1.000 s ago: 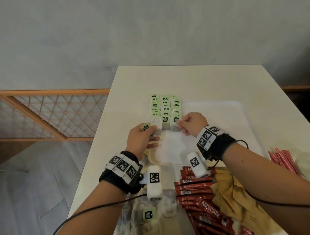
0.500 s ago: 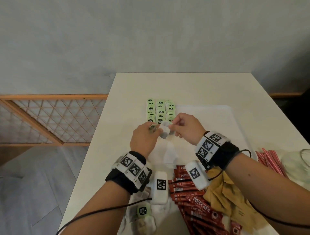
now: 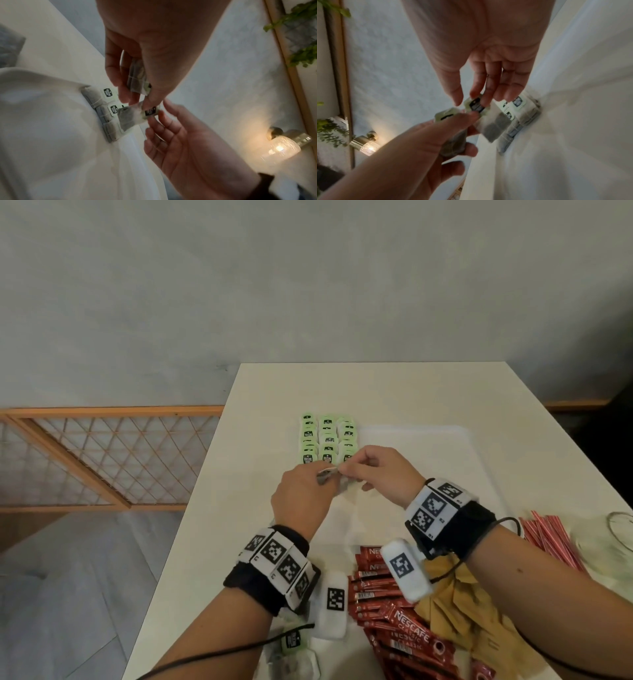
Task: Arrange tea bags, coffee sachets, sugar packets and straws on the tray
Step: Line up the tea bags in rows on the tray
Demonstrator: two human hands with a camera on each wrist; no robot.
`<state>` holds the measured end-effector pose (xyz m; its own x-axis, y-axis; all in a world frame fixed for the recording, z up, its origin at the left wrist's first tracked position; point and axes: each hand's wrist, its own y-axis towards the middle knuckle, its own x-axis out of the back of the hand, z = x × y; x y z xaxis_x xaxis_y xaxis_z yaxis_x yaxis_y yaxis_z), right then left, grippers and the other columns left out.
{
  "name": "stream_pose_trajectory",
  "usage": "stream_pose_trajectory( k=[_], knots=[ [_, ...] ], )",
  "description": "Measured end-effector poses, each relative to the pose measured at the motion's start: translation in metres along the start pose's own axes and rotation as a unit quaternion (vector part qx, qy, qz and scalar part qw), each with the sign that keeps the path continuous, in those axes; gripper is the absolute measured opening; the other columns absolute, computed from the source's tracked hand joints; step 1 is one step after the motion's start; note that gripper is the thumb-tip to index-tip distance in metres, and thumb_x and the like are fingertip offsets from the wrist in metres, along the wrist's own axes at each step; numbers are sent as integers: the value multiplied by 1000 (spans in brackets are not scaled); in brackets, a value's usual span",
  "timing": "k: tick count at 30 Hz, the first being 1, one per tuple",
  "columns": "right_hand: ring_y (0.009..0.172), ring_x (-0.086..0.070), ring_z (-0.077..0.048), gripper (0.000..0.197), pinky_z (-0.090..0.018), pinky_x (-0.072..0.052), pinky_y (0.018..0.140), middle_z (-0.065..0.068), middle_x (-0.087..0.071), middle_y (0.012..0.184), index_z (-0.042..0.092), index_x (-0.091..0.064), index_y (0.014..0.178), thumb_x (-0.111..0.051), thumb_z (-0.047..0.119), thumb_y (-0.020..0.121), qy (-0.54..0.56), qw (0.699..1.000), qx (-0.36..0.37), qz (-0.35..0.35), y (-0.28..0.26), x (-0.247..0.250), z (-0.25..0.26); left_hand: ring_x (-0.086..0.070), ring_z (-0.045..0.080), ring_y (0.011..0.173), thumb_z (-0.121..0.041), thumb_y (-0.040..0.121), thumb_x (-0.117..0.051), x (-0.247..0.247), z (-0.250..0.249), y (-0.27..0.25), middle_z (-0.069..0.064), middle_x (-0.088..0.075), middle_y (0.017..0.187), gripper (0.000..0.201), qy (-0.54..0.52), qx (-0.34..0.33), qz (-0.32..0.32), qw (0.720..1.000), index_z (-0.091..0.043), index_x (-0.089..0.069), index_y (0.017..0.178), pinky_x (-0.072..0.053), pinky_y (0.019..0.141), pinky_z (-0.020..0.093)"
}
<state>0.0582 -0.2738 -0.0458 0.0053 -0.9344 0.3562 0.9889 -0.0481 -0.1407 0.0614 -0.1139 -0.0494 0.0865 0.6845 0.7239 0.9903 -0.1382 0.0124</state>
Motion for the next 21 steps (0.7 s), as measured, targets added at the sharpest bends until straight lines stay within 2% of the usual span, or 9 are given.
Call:
stream_pose_trajectory(
  k=[3,5,8,10,11,15,16,19,21],
  knots=[
    [58,-53,-6,25,-26,-47,59,-3,-62,81,21,-67,103,-77,26,81,11,1000,11,7,4,5,-13,-69,17,79,-39,85,-62,-2,11,3,-8,-72,85,17,-49,33,48,997,-38,-73,98,-57,73,35],
    [53,-50,2,19,-18,-40,60,5,-64,79,25,-73,101,-76,26,82,-12,999,23,30,6,4,-20,-70,17,78,-40,83,-65,-4,16,3,-8,-73,86,16,-65,45,77,994,-39,-74,96,-57,74,35],
    [66,-58,4,7,-14,-43,68,13,-72,78,23,-78,89,-76,24,82,-19,998,24,46,11,-2,-30,-69,16,66,-33,83,-69,-3,24,3,-1,-72,72,7,-104,55,92,989,-29,-74,82,-56,67,35],
    [84,-66,-6,6,-22,-49,82,11,-74,87,24,-77,86,-77,25,81,-33,998,12,43,16,-7,-36,-65,15,58,-30,84,-69,-2,28,4,6,-71,66,15,-124,73,102,984,-17,-73,78,-54,63,36],
    [87,-66,-10,7,-25,-50,85,10,-74,89,24,-77,87,-77,26,80,-50,998,8,38,19,-9,-38,-65,17,58,-30,86,-67,-2,31,5,7,-71,66,19,-130,83,105,982,-13,-72,78,-54,63,37],
    [70,-54,1,9,-16,-40,68,12,-65,76,19,-75,88,-74,27,84,-147,989,33,9,35,-12,-32,-69,20,65,-30,91,-59,4,39,15,3,-72,77,20,-149,97,55,983,-13,-68,85,-56,67,37],
    [71,-54,1,9,-17,-40,68,11,-65,78,19,-75,89,-74,27,84,-168,985,41,2,40,-12,-30,-68,20,67,-28,91,-58,6,42,17,4,-71,82,16,-158,103,48,981,-14,-67,91,-56,67,37],
    [82,-60,-9,5,-19,-44,72,6,-69,87,22,-74,87,-72,26,86,-207,977,51,-11,56,-11,-25,-67,21,75,-23,92,-58,11,48,21,7,-68,94,12,-199,133,64,969,-15,-61,101,-56,68,37],
    [86,-63,-12,6,-23,-48,77,5,-70,89,21,-74,85,-71,26,86,-231,971,52,-11,66,-12,-24,-67,24,83,-22,95,-56,13,50,22,8,-68,101,13,-218,139,85,962,-16,-60,106,-57,78,42]
  ],
)
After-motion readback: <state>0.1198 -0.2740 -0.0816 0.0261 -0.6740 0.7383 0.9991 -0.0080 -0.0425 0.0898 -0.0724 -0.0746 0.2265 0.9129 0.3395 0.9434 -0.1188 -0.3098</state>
